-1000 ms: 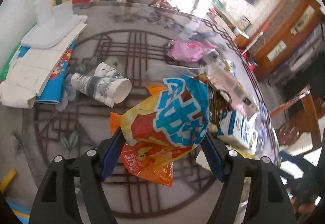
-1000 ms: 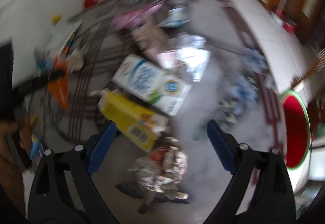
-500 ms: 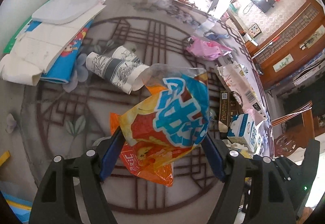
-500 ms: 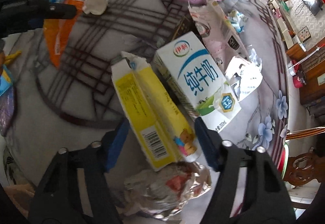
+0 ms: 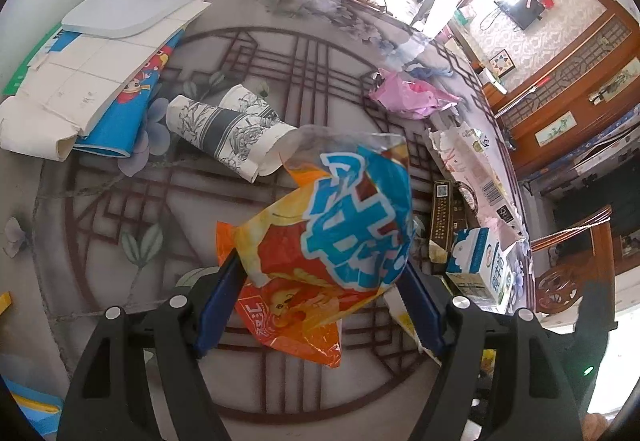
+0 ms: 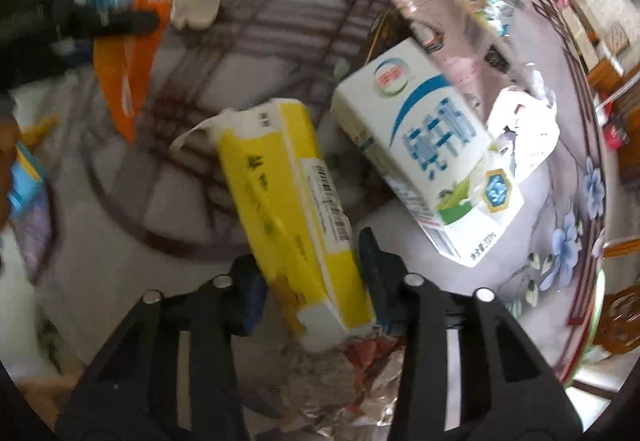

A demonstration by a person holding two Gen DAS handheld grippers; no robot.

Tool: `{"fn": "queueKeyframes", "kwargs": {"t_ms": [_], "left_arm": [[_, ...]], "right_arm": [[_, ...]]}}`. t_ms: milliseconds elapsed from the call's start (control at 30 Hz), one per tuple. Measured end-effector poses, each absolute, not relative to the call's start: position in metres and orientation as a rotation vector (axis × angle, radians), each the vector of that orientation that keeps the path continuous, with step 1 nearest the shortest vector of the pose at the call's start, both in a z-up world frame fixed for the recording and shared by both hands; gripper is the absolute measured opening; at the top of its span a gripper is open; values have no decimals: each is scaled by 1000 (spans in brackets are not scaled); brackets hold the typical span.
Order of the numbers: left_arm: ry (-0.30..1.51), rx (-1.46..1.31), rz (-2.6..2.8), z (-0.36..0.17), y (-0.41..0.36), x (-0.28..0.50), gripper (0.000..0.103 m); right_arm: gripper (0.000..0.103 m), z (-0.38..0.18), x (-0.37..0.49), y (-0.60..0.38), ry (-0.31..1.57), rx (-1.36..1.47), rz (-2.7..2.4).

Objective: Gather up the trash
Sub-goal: 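Grasp the yellow tissue pack with the right tool while the left tool holds the snack bag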

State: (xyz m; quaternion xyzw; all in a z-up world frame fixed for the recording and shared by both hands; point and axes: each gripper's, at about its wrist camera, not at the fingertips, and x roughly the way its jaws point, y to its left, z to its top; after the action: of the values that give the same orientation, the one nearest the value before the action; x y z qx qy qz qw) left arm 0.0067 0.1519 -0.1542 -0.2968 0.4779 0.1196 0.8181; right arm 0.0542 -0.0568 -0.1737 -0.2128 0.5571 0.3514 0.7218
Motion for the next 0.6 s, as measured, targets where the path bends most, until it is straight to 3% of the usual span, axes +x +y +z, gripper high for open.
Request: {"fn": "queueKeyframes", "kwargs": {"t_ms": [600], "left_arm": [[981,-610,150,-128,112,11,72]], "right_arm": [[34,-100,62,-118,1125,-63,731]]}}
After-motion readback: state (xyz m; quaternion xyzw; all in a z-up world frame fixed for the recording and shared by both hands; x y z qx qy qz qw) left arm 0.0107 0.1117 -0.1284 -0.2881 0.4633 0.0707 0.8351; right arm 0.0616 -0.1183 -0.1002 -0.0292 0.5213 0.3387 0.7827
